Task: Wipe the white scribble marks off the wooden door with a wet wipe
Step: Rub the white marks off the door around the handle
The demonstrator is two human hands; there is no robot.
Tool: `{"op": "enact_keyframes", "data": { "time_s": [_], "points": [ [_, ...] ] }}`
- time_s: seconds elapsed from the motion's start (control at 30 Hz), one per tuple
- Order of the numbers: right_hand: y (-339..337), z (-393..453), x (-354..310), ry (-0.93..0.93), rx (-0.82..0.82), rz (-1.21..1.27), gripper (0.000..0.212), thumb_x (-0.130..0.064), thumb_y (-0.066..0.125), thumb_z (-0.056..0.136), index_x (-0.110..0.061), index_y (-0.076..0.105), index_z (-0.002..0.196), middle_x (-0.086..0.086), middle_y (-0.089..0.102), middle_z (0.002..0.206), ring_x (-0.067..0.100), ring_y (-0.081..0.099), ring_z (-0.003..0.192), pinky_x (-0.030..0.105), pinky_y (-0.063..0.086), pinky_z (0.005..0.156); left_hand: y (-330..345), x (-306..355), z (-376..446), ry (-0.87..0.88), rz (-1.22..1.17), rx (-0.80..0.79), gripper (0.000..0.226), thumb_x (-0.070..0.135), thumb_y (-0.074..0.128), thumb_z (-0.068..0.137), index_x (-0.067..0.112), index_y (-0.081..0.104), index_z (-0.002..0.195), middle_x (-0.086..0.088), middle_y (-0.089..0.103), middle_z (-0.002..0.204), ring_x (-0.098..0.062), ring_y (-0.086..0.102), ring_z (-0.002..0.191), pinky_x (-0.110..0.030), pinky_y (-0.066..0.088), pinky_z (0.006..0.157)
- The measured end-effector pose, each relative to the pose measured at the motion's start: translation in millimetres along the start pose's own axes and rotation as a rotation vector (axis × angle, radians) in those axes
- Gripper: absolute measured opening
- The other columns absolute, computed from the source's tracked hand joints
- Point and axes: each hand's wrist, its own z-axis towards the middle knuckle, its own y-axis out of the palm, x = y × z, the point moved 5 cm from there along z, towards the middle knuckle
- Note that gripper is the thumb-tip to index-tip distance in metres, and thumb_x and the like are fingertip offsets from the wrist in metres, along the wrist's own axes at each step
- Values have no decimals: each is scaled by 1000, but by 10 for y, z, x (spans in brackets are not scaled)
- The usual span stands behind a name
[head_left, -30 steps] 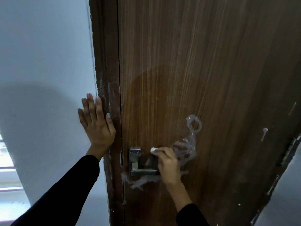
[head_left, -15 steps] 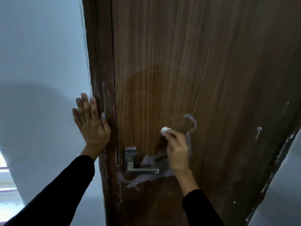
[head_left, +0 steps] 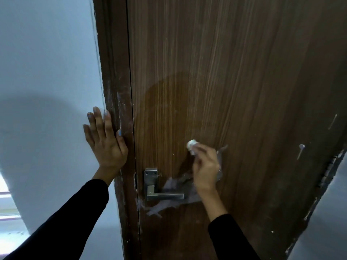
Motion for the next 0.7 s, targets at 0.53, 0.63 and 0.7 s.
{"op": "enact_keyframes", "data": {
  "time_s": [0.53,0.63,0.7],
  "points": [
    [-410,-51,549,240,173,-107,38,19,61,70,-3,70,100,17,66,103,30,63,95,25,43,90,-15,14,-91,4,-24,12,56,28,31,100,14,17,152,-18,20,158,-30,9,149,-42,3,122],
    [-547,77,629,373,410,-61,31,17,57,75,3,69,100,22,65,102,32,63,93,12,39,88,-23,18,-102,1,-21,13,56,29,31,100,14,17,152,-18,21,157,-31,11,149,-42,4,122],
    [-293,-69,437,295,265,-34,37,20,58,71,1,69,101,19,64,102,29,61,94,13,39,90,-29,13,-108,-4,-19,11,56,28,32,99,14,18,152,-18,21,157,-31,11,149,-42,4,122]
  ]
}}
